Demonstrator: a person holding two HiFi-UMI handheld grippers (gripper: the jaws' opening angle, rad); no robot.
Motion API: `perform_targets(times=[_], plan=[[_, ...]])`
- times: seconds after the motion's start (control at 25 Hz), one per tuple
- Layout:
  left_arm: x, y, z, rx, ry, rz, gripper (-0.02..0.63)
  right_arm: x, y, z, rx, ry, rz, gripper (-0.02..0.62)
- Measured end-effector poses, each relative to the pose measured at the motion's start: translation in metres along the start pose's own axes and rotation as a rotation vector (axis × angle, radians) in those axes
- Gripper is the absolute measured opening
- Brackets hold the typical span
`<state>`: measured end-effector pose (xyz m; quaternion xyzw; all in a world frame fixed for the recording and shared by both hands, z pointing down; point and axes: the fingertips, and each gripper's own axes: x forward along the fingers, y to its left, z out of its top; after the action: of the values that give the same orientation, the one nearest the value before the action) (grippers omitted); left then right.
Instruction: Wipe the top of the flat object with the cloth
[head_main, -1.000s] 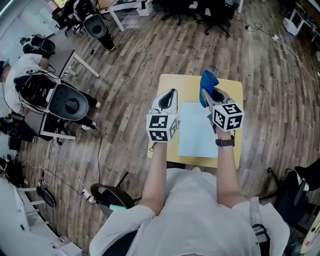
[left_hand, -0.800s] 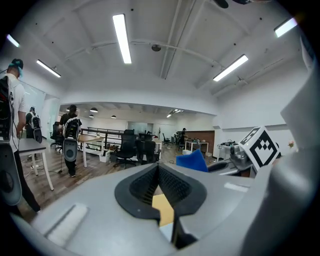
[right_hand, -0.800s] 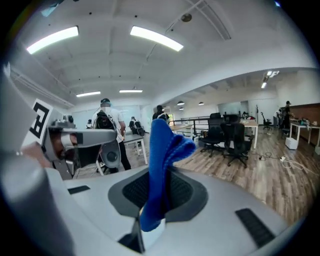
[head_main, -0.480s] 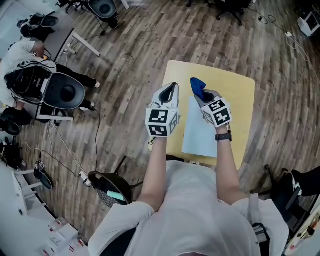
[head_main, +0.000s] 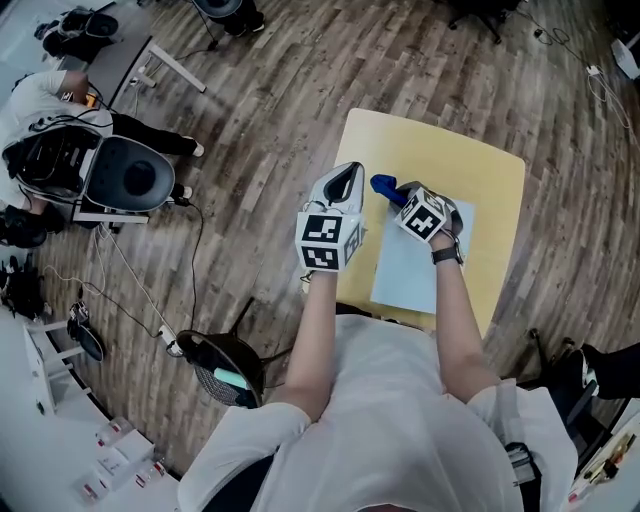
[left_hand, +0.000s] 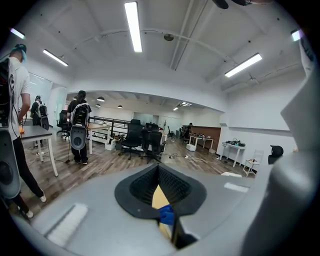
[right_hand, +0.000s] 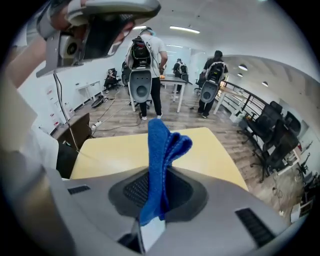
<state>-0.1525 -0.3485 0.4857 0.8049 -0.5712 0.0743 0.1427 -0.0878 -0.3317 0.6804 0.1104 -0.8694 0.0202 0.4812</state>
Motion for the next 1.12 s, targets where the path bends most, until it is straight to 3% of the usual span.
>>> perform_targets(times=[0.48, 0.68, 0.88, 1.12], plan=[[0.007, -0.011, -0.002, 0.005, 0.015, -0.021, 0.011, -0.004, -0.014, -0.025, -0.041, 0.066, -0.076, 0.061], [0.02, -0.03, 0.0, 0.018, 0.025, -0.05, 0.011, -0.017, -0.027, -0.057, -0.11, 0.144, -0.115, 0.061], [0.021, -0.05, -0.002, 0.031, 0.029, -0.081, 0.01, -0.033, -0.035, -0.101, -0.237, 0.278, -0.223, 0.061], [0.021, -0.073, -0.004, 0.041, 0.026, -0.123, 0.011, -0.064, -0.039, -0.153, -0.156, 0.326, -0.308, 0.061]])
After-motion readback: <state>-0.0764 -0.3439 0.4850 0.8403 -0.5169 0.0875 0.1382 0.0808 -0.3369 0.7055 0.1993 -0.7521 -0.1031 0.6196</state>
